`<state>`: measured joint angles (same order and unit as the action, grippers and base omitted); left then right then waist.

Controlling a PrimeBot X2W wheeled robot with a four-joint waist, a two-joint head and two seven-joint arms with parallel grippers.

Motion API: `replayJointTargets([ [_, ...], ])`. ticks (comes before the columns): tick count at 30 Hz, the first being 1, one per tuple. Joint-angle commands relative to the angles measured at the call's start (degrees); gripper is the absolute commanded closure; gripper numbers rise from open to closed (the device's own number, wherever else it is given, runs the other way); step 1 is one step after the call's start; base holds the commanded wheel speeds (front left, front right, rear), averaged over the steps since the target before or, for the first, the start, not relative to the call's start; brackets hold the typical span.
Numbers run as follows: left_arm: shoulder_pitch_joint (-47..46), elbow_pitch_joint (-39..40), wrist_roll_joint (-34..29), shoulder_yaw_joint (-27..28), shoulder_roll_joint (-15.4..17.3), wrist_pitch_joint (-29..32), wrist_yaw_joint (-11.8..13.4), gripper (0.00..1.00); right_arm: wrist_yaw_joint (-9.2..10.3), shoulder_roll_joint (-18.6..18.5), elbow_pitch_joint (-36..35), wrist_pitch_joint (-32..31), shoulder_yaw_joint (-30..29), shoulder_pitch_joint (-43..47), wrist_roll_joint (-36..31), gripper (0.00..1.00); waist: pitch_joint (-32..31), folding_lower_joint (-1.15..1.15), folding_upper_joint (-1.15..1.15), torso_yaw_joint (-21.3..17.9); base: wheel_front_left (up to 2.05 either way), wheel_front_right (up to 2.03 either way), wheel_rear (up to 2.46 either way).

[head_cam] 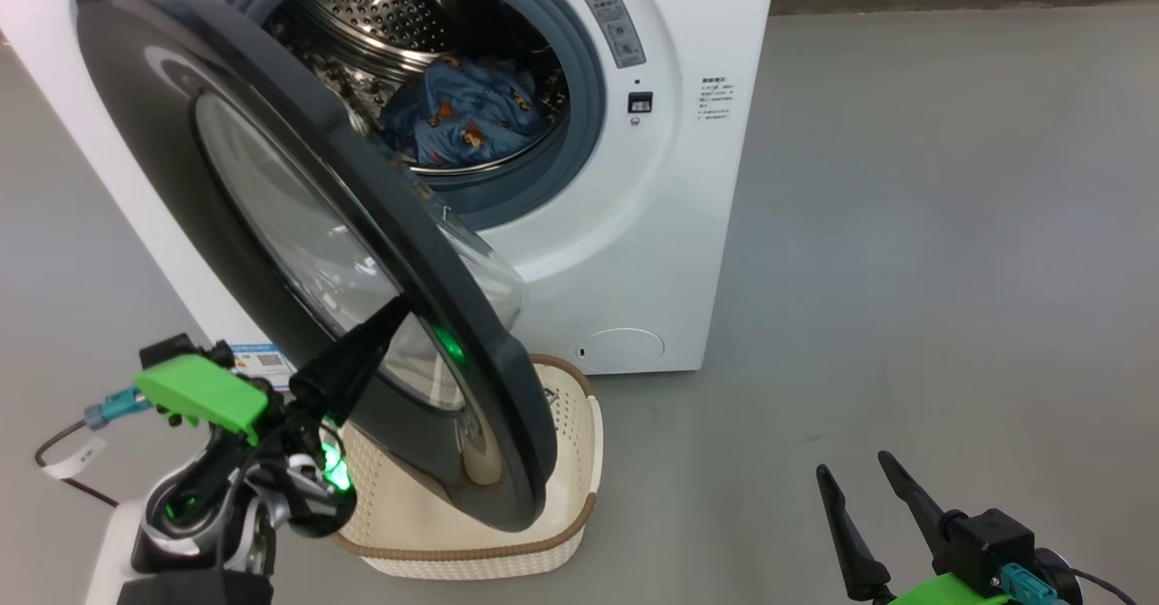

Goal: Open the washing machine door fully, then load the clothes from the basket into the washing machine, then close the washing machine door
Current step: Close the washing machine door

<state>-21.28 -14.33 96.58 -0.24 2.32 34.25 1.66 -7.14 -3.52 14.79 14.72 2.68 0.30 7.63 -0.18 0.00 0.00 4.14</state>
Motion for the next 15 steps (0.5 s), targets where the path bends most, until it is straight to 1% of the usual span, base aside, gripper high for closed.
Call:
replayJointTargets([
  [1,-3.26,0.99,-0.06,1.00,0.56,-0.31,-0.81,1.00,-0.35,-0.25,-1.54,0.28,1.24,-0.02,-0.17,0.00,0.06,0.00,0.00,-0.25,0.00,0.00,0.00],
  [7,-6.41,-3.60,-0.85,-0.66,0.56,-3.41,-2.81,1.00,-0.35,-0.21,-1.41,0.28,1.39,-0.10,-0.22,0.00,-0.01,0.00,0.00,-1.23,0.00,0.00,0.00],
  [15,-9.65,-7.68,-0.32,-3.18,0.56,-5.79,-4.87,1.00,-0.35,-0.07,-1.12,0.28,2.02,-0.54,-0.12,0.00,-0.19,0.00,0.00,-3.34,0.00,0.00,0.00],
])
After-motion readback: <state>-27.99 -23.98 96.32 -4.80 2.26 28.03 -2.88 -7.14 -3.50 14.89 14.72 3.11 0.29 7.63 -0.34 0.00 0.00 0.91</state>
